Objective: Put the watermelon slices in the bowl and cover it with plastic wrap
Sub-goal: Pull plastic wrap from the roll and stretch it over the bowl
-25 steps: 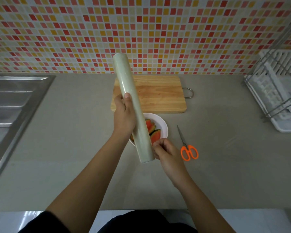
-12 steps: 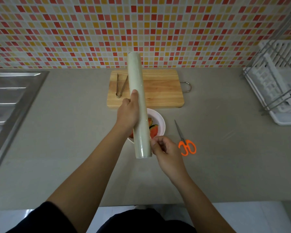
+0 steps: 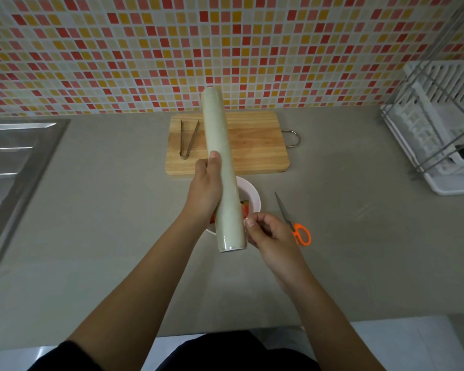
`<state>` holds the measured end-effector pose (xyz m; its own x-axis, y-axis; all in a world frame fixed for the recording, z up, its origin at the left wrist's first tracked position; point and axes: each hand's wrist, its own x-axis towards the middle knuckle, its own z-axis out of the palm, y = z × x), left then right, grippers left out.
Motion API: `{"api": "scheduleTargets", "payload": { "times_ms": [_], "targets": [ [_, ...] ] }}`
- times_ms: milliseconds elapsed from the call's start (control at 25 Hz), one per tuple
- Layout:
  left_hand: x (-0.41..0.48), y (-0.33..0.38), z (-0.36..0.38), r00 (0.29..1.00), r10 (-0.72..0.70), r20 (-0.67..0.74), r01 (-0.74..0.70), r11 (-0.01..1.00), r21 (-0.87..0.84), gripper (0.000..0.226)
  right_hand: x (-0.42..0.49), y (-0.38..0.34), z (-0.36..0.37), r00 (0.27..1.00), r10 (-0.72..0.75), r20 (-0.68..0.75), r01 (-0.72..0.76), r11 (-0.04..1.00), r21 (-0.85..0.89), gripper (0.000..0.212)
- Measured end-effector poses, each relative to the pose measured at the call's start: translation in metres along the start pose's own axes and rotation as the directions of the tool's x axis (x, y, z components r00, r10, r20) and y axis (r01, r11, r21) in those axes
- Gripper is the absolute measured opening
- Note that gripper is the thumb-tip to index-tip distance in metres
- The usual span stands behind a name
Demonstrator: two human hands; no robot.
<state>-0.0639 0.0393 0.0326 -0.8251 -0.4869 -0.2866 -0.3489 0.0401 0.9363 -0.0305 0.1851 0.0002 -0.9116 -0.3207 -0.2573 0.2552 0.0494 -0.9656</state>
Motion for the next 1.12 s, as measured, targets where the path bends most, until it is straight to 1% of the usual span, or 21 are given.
{"api": "scheduleTargets", "payload": {
  "times_ms": [80, 160, 240, 320, 400, 480, 520, 600, 720, 800, 840, 880, 960, 1000, 1080, 1120],
  "targets": [
    [-0.003, -0.002, 0.0, 0.999, 0.004, -0.044, -0.005, 1.0, -0.021, 0.056, -0.001, 0.0, -0.002, 1.0, 0.001, 0.016, 0.0, 0.999, -0.033, 0.015],
    [-0.003, -0.002, -0.002, 0.997, -0.019, -0.075, 0.012, 0.996, -0.085, 0.051, -0.002, 0.004, -0.003, 1.0, 0.022, -0.001, -0.022, 0.998, -0.058, 0.014],
    [-0.002, -0.001, -0.003, 0.994, -0.019, -0.107, 0.008, 0.995, -0.103, 0.046, -0.002, 0.007, -0.003, 0.998, 0.066, -0.018, -0.067, 0.996, -0.058, 0.014],
    [-0.002, -0.001, -0.004, 0.991, -0.004, -0.134, -0.005, 0.998, -0.069, 0.045, -0.002, 0.009, -0.005, 0.994, 0.11, -0.02, -0.11, 0.994, -0.024, 0.014],
    [0.0, -0.002, -0.004, 0.989, 0.001, -0.146, -0.007, 0.999, -0.04, 0.044, 0.0, 0.008, -0.006, 0.992, 0.122, -0.042, -0.12, 0.992, 0.049, 0.013],
    [0.001, -0.004, -0.004, 0.99, -0.001, -0.14, -0.002, 1.0, -0.022, 0.046, 0.005, 0.002, -0.006, 0.994, 0.088, -0.064, -0.082, 0.992, 0.097, 0.012],
    [0.001, -0.005, -0.003, 0.991, 0.004, -0.136, -0.005, 1.0, -0.004, 0.046, 0.009, -0.002, -0.004, 0.997, 0.059, -0.058, -0.054, 0.995, 0.089, 0.011],
    [0.001, -0.006, 0.0, 0.991, 0.02, -0.129, -0.017, 1.0, 0.025, 0.044, 0.015, -0.01, 0.002, 0.999, 0.002, -0.035, 0.0, 0.999, 0.032, 0.011],
    [-0.001, -0.007, 0.003, 0.99, 0.042, -0.133, -0.038, 0.999, 0.03, 0.041, 0.021, -0.015, 0.01, 0.996, -0.076, -0.051, 0.073, 0.996, -0.056, 0.012],
    [-0.002, -0.007, 0.003, 0.989, 0.049, -0.138, -0.043, 0.998, 0.043, 0.042, 0.022, -0.014, 0.008, 0.995, -0.084, -0.059, 0.078, 0.992, -0.1, 0.009],
    [-0.001, -0.007, 0.003, 0.99, 0.041, -0.134, -0.035, 0.998, 0.042, 0.044, 0.023, -0.012, 0.005, 0.997, -0.047, -0.068, 0.041, 0.996, -0.082, 0.01],
    [0.0, -0.007, 0.002, 0.992, 0.021, -0.128, -0.018, 1.0, 0.026, 0.046, 0.025, -0.01, 0.002, 0.996, 0.028, -0.088, -0.029, 0.999, -0.015, 0.013],
    [0.0, -0.007, 0.003, 0.995, -0.029, -0.098, 0.026, 0.999, -0.032, 0.053, 0.027, -0.006, -0.003, 0.972, 0.204, -0.116, -0.184, 0.97, 0.161, 0.02],
    [0.0, -0.009, 0.004, 0.995, -0.041, -0.085, 0.038, 0.998, -0.042, 0.055, 0.028, -0.004, -0.005, 0.96, 0.254, -0.118, -0.23, 0.955, 0.188, 0.02],
    [-0.001, -0.011, 0.005, 0.996, -0.045, -0.076, 0.043, 0.999, -0.029, 0.057, 0.029, -0.004, -0.009, 0.959, 0.265, -0.101, -0.245, 0.954, 0.175, 0.012],
    [-0.002, -0.011, 0.006, 0.996, -0.047, -0.071, 0.045, 0.999, -0.024, 0.058, 0.031, -0.006, -0.009, 0.968, 0.232, -0.098, -0.213, 0.962, 0.173, 0.012]
  ]
}}
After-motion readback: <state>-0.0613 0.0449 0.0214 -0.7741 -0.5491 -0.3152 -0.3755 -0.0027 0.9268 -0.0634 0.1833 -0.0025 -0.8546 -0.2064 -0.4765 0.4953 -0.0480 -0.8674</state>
